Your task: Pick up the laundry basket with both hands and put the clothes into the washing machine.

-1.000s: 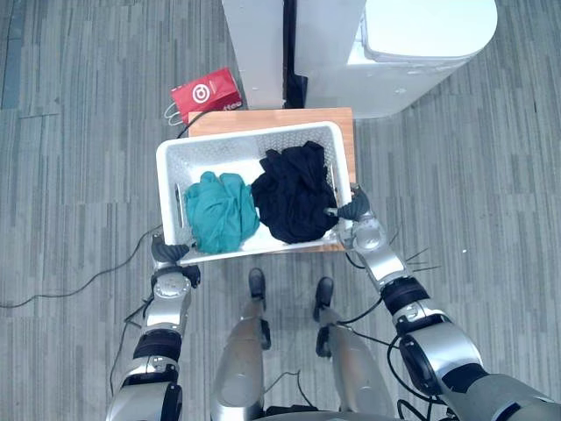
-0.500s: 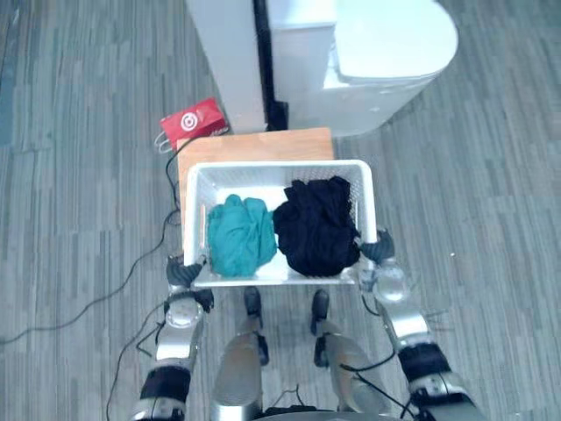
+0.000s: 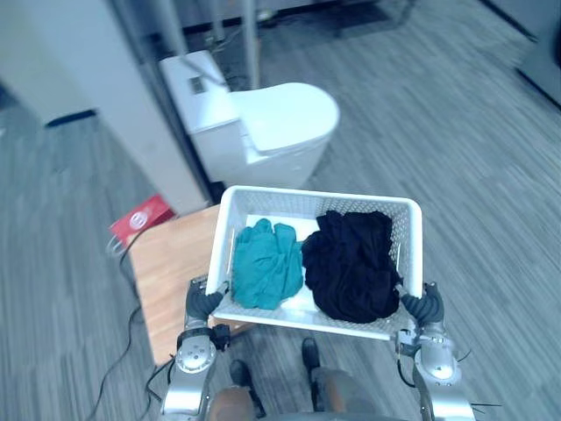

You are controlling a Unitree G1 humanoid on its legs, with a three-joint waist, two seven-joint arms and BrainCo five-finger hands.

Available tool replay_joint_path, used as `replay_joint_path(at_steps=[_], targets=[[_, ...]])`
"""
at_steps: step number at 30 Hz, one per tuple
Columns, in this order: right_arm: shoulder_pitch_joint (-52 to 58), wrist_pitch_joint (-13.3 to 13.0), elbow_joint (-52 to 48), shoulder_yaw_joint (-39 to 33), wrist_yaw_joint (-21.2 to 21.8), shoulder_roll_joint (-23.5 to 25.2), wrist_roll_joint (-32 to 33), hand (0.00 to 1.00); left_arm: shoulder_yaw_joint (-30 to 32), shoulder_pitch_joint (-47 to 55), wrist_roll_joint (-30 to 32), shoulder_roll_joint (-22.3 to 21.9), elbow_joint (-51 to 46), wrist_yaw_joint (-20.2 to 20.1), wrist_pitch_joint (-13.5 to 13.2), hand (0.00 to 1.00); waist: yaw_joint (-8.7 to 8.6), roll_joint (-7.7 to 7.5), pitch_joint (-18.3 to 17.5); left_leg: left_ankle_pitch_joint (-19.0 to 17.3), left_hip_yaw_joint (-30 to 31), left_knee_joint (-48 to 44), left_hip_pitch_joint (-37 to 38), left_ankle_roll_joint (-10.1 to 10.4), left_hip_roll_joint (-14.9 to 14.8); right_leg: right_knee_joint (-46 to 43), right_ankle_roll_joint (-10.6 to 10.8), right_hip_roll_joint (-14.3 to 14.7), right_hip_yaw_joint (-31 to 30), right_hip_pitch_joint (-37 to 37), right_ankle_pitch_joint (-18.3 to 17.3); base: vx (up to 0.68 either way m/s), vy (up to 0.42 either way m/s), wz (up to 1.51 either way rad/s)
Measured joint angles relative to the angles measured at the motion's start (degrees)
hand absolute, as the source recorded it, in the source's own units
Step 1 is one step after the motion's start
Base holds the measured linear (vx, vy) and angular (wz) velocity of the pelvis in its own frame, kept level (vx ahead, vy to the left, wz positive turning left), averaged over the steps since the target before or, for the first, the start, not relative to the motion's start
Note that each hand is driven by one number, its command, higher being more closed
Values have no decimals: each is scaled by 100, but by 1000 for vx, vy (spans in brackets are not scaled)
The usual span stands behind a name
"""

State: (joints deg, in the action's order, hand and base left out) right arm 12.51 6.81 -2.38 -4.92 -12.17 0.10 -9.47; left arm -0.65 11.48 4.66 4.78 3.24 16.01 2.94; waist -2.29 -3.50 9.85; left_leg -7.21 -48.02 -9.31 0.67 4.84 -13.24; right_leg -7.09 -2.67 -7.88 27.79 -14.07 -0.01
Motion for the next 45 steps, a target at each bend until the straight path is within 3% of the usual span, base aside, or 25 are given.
replay_joint_path(at_steps=[1,3,4,5,7,11,14,15,17,20,21,22,24,26,28,29,31,32,34,37,38,39,41,43,45], targets=[[-48,1,120,6,2,4,13,100,38,-9,1,-18,55,0,40,100,-8,15,8,-252,-335,-448,174,83,-224,-28,102,95,-174,25,317,121,-165,-174],[-5,6,164,10,2,-57,42,100,30,-56,4,-60,223,-57,43,100,-31,162,47,-605,-382,-1607,287,-245,-885,-290,30,378,-629,71,142,143,-172,-159],[31,9,150,4,3,-124,55,100,21,-45,6,-113,241,-94,43,100,-9,244,56,-610,76,-2751,51,-1055,-1417,-371,-72,643,-888,167,10,173,-153,-142],[76,10,103,0,-10,-156,99,100,-8,-14,7,-193,267,-98,44,100,1,318,64,-497,1081,-3647,-366,-1193,-1630,-382,-156,838,-1099,308,-57,151,-92,-138],[77,37,-64,-62,-39,-247,103,100,-38,6,4,-378,282,-97,42,100,17,347,57,-799,2348,-3920,-942,-738,-1134,-409,-229,980,-1506,411,-169,180,3,-122],[100,58,-589,162,-20,-343,72,100,51,421,2,-464,5,-93,48,100,369,396,68,-944,3859,-2785,-1620,-619,142,-356,-246,1185,-2647,711,-304,222,74,-159],[98,62,-764,306,-17,-479,23,100,85,633,3,-473,-299,-92,54,100,490,535,1,-656,4339,-1793,-1868,-179,430,-384,-105,1292,-3097,799,-446,222,211,-131],[37,70,-757,384,-27,-506,-4,100,139,634,2,-464,-309,-84,64,100,664,541,-55,-435,4302,-1746,-1747,-88,462,-411,38,1330,-3453,862,-546,315,285,-131],[28,77,-758,496,-51,-434,-39,100,172,638,-2,-327,-340,-77,68,100,608,453,-209,-597,4136,-1770,-1671,-365,591,-429,171,1194,-3676,864,-636,404,291,-81],[-63,77,-504,495,-57,-379,-97,100,177,629,-21,-273,-372,-68,102,100,611,277,-284,-943,3585,-1847,-1333,-615,754,-1933,984,940,-3683,319,-1209,353,218,-58],[-149,78,-341,497,-48,-371,-149,100,177,631,-46,-247,-369,-65,150,100,591,283,-278,-1053,3510,-1887,-1198,-642,775,-2655,1484,859,-3560,46,-1292,397,177,-28],[-263,90,22,499,-27,-352,-193,100,177,632,-52,-194,-346,-41,207,100,463,273,-249,-1212,3469,-1850,-859,-722,854,-3842,1513,595,-3141,-384,-1317,425,133,-20],[-352,115,324,531,10,-348,-225,100,178,632,-51,-186,-330,49,284,100,460,324,-224,-1405,3354,-1619,-363,-719,855,-4438,804,237,-2506,-727,-1565,417,88,-29],[-408,115,377,546,16,-351,-233,100,183,628,-52,-130,-328,71,286,100,424,394,-218,-1589,3339,-1401,-104,-699,815,-3874,619,84,-2075,-1112,-1644,346,29,-28],[-483,115,382,530,20,-394,-234,100,171,578,-54,-78,-234,69,287,100,292,385,-207,-1634,3312,-1016,232,-539,817,-2085,624,136,-2009,-1382,-1041,520,-49,9],[-477,140,396,514,18,-415,-236,100,112,470,-49,-80,-76,69,290,100,199,373,-198,-1647,3369,-754,531,-380,827,-1005,630,203,-2008,-1408,-425,575,-97,40],[-419,189,403,491,8,-439,-238,100,62,418,-46,-84,39,63,292,100,13,324,-215,-1750,3591,-510,1005,-85,844,-447,440,279,-2024,-1395,398,644,-156,54],[-349,191,444,457,8,-558,-237,100,60,287,-43,-196,274,50,297,100,-35,540,-231,-1803,3834,-615,1200,14,649,-1088,356,401,-2080,-1475,777,653,-167,31],[-404,217,523,368,30,-592,-237,100,81,149,-30,-374,342,50,304,100,7,717,-253,-1381,4102,-1640,835,283,312,-1714,179,642,-1850,-1532,147,659,-211,-1],[-287,220,467,376,56,-615,-204,100,80,256,3,-419,359,27,307,100,79,830,-131,403,4336,-4563,-282,4,-217,-1645,-26,973,-1832,-648,-499,769,-232,-16],[-181,225,314,352,-16,-611,-163,100,28,286,3,-457,348,24,305,100,176,831,-84,51,4340,-5807,-960,-144,-349,-1431,-120,1119,-1877,-22,-747,623,-117,-27],[-151,223,233,351,-21,-611,-158,100,26,303,2,-456,342,21,304,100,207,799,-63,-83,4299,-6019,-1219,-228,-319,-1339,-122,1125,-1914,205,-840,738,-118,-31],[-120,223,-22,349,-33,-619,-112,100,33,383,-3,-462,303,-83,295,100,359,741,-23,-494,4042,-5861,-1919,-441,-139,-987,-180,1126,-2087,824,-1076,548,-41,-24],[-128,222,-226,351,-29,-635,-10,100,51,560,-4,-516,104,-110,292,100,490,740,-15,-710,3751,-4471,-2544,-523,182,-591,-106,1062,-2241,1401,-1307,604,52,-19],[-170,217,-218,351,-30,-689,-5,100,77,617,2,-583,-6,-147,291,100,644,699,5,-400,3790,-2212,-2687,-94,607,-311,40,946,-2358,1810,-1516,615,125,-33]])
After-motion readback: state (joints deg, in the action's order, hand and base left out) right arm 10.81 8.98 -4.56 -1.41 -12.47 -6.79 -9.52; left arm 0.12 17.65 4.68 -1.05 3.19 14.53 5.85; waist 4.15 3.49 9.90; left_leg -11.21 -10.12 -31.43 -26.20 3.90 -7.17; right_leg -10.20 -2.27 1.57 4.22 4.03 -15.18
